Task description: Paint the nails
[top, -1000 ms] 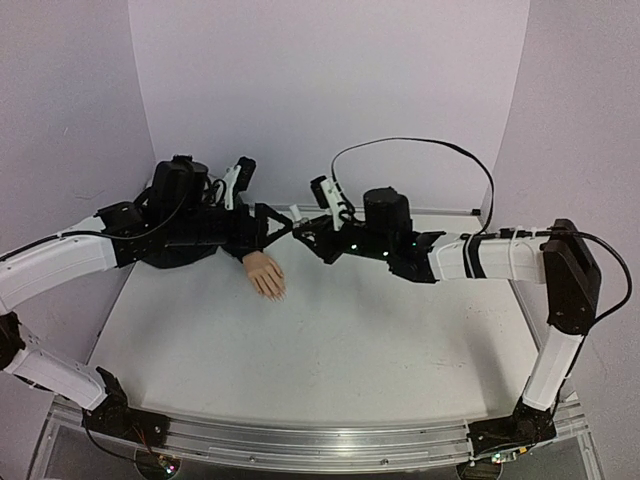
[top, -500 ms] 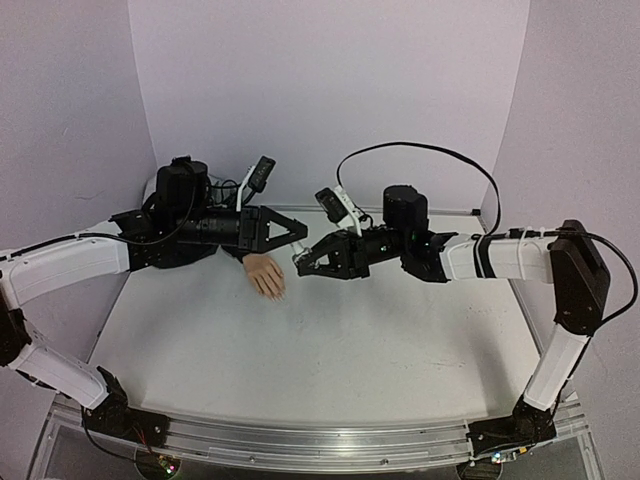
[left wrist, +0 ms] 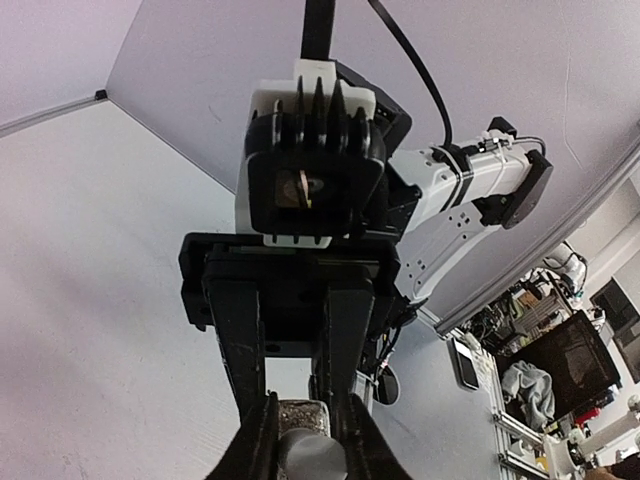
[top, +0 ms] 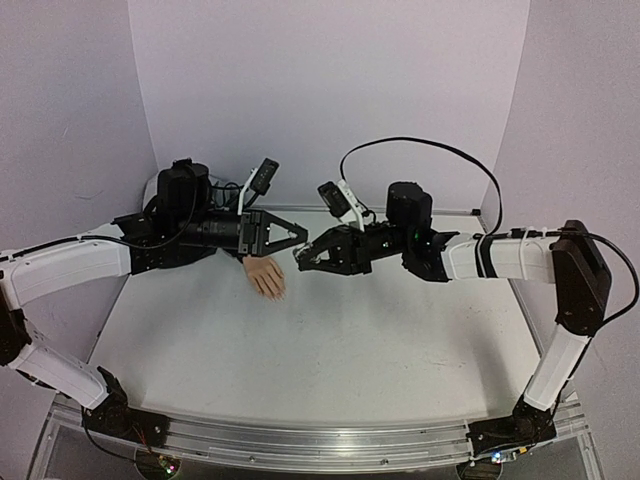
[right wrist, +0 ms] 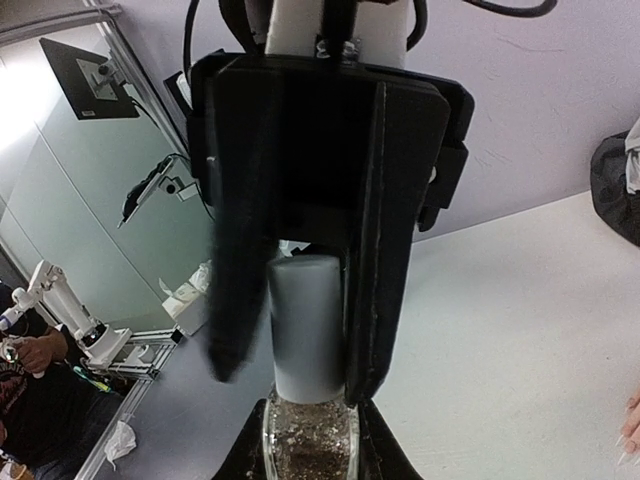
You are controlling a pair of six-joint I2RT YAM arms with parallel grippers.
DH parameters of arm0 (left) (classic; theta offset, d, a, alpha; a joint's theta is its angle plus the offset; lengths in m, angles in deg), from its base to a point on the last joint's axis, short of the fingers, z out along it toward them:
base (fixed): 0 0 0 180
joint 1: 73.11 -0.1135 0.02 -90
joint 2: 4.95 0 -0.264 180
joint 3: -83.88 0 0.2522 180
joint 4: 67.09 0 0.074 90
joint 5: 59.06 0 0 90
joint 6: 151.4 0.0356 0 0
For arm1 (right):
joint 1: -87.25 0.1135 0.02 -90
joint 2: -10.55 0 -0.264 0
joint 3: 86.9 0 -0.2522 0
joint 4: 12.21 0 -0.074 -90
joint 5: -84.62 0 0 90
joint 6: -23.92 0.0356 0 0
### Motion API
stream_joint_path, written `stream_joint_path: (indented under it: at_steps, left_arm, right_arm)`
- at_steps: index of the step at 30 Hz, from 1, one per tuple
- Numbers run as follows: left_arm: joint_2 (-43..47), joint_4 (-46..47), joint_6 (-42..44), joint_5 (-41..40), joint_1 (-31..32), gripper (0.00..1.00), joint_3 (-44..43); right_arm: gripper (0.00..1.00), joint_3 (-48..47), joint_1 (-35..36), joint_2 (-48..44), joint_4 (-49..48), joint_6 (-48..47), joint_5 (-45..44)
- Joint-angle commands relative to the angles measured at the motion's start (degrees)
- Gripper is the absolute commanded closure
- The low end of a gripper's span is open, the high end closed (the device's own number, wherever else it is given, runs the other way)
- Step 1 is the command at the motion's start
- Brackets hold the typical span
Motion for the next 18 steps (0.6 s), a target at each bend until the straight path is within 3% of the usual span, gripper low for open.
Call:
stream_joint_path:
  at_steps: [1,4,7,8,9,10,11,12,14,18]
  left_arm:
    - [0.7,3.2,0.4,0.4,0.7,0.87,-0.4]
    - [0.5,2.8,0.4,-1.1,0.6,0.95,-0.5]
    - [0.6,1.7,0.3,-4.8,0.6,1.0,-0.4]
    - [0.6,1.3,0.1,-6.9,0.6,1.0,-0.3]
    - [0.5,0.6,-0.3,-9.4,0.6,1.0,-0.2]
    - [0.4,-0.5,-0.9,-12.3,0.6,1.0,-0.5]
    - [0.2,-2.7,-1.6,-16.1,0.6,1.0,-1.0]
    - [-0.3,-5.9,-2.3,-19.6,0.6,1.0,-2.1]
    - [-1.2,-10.2,-2.4,-23.4,0.6,1.0,-4.0]
    - [-1.5,-12.2,-1.5,-22.6,0.6,1.0,-5.6]
  right_arm:
    - [1.0,-0.1,-0.3,-4.1,-4.6,0.3,-2.9]
    - [1.0,1.4,-0.3,-5.5,-4.0,-1.2,-8.5]
    - [1.0,2.4,0.1,-7.6,5.0,-9.4,-26.1]
    - [1.0,2.0,1.8,-8.2,9.6,-12.6,-40.9]
    - [1.0,1.3,5.3,-8.2,13.6,-15.0,-62.3]
    - [1.0,0.3,9.2,-7.2,15.2,-16.9,-95.4]
    - [1.0,-0.7,12.4,-5.4,15.0,-18.6,-113.9]
    - [1.0,-1.1,14.5,-3.7,10.6,-22.7,-124.2]
    - [1.0,-1.6,16.0,-1.3,3.5,-31.6,-123.9]
    - [1.0,-4.5,16.0,-0.6,5.9,-30.6,-100.5]
